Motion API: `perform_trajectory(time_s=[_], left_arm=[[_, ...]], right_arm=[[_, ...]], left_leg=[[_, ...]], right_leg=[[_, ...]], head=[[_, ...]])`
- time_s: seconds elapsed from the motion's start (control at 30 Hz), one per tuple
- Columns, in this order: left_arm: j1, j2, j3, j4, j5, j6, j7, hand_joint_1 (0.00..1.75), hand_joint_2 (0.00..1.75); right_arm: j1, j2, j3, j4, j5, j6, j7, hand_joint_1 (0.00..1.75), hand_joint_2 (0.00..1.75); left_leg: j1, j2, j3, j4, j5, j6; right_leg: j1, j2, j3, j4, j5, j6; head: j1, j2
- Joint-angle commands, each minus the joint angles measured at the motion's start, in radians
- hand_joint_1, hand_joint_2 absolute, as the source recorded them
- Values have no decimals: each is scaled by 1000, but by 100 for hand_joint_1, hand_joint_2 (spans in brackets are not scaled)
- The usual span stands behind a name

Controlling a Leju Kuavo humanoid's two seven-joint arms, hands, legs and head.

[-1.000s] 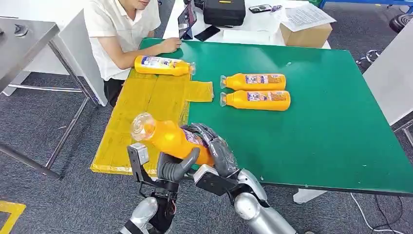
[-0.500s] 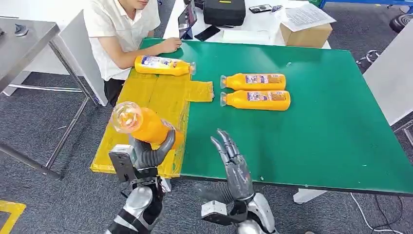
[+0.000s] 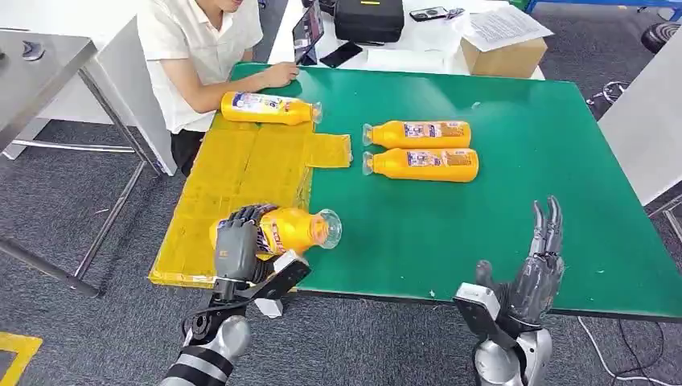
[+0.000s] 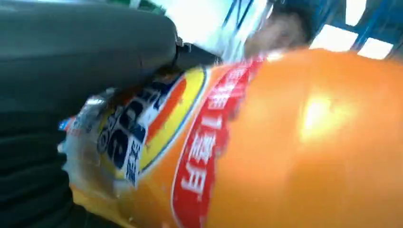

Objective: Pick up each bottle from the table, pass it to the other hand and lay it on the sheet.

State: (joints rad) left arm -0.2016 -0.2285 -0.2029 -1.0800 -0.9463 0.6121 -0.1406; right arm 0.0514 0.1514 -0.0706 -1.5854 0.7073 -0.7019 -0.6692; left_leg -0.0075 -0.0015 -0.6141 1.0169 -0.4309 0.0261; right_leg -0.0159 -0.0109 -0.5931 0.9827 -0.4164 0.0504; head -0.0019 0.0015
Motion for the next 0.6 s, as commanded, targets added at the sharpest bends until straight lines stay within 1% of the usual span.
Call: perform_trajectory(time_s=[0.03, 0.07, 0.1, 0.13, 0.17, 0.2, 0.23, 0.3, 0.33, 0.37, 0.4, 0.43, 0.53, 0.6], left_arm=[[-102, 57, -107, 176, -30, -101, 125, 80, 175], [-112, 59, -105, 193, -26, -100, 129, 80, 175], [-117, 60, -104, 202, -22, -97, 125, 80, 175], [-117, 60, -104, 202, -22, -97, 125, 80, 175], [-117, 60, -104, 202, -22, -97, 125, 80, 175], [-117, 60, -104, 202, -22, -97, 125, 33, 175], [-131, 61, -100, 225, -27, -87, 144, 0, 175], [-188, 70, -104, 321, -97, -98, 224, 0, 175], [-217, 72, -102, 370, -119, -117, 245, 0, 175], [-239, 74, -100, 400, -132, -129, 256, 0, 175], [-253, 67, -89, 426, -119, -137, 251, 0, 175], [-267, 62, -80, 450, -106, -142, 239, 0, 175], [-280, 60, -82, 466, -107, -153, 238, 0, 175], [-303, 55, -80, 503, -89, -197, 222, 0, 175]], right_arm=[[-19, -38, 28, 32, -58, 4, 40, 0, 0], [-22, -38, 29, 33, -57, 4, 43, 0, 0], [-23, -38, 30, 34, -56, 4, 44, 0, 0], [-23, -38, 30, 34, -56, 4, 44, 0, 0], [-23, -38, 30, 34, -56, 4, 44, 0, 0], [-23, -38, 30, 34, -56, 4, 44, 0, 0], [-27, -45, 44, 38, -82, 4, 45, 0, 0], [-46, -57, 74, 62, -84, 4, 62, 0, 0], [-56, -60, 84, 76, -90, 4, 69, 0, 0], [-65, -60, 93, 85, -91, 4, 70, 0, 0], [-71, -62, 98, 96, -92, 4, 71, 0, 0], [-76, -61, 103, 104, -97, 4, 74, 0, 0], [-82, -59, 109, 110, -96, 4, 74, 0, 0], [-89, -67, 118, 120, -105, 11, 72, 0, 0]], left_leg=[[2, -2, 5, -2, -1, -2], [2, 0, 6, -1, -2, -3], [2, 0, 4, -1, -1, -2], [2, 1, 5, -1, -1, -2], [2, 0, 3, -1, -1, -2], [2, 0, 4, -1, -1, -2], [1, 0, 3, -1, 0, -1], [2, 1, 6, -1, -2, -3], [2, 1, 4, -1, 0, -2], [2, 1, 5, -1, -1, -3], [3, 1, 6, -1, -1, -3], [2, 1, 4, -1, 0, -2], [2, 1, 4, -1, 0, -2], [2, 0, 3, -1, 1, -3]], right_leg=[[1, -1, 5, -1, -1, -2], [2, 1, 6, -1, -1, -3], [2, 2, 4, -1, 0, -2], [2, 2, 6, -1, -1, -2], [2, 2, 4, -1, 0, -2], [2, 2, 5, -1, -1, -2], [1, 1, 3, 0, 0, -1], [2, 3, 7, -1, -1, -3], [2, 2, 4, -1, 0, -2], [3, 2, 6, -1, 0, -2], [3, 3, 7, -1, 0, -3], [2, 3, 4, -1, 0, -2], [2, 2, 5, 0, 0, -2], [2, 1, 5, 0, 0, -2]], head=[[0, 0], [0, 0], [0, 0], [0, 0], [0, 0], [0, 0], [0, 0], [0, 0], [0, 0], [0, 0], [0, 0], [0, 0], [0, 0], [0, 0]])
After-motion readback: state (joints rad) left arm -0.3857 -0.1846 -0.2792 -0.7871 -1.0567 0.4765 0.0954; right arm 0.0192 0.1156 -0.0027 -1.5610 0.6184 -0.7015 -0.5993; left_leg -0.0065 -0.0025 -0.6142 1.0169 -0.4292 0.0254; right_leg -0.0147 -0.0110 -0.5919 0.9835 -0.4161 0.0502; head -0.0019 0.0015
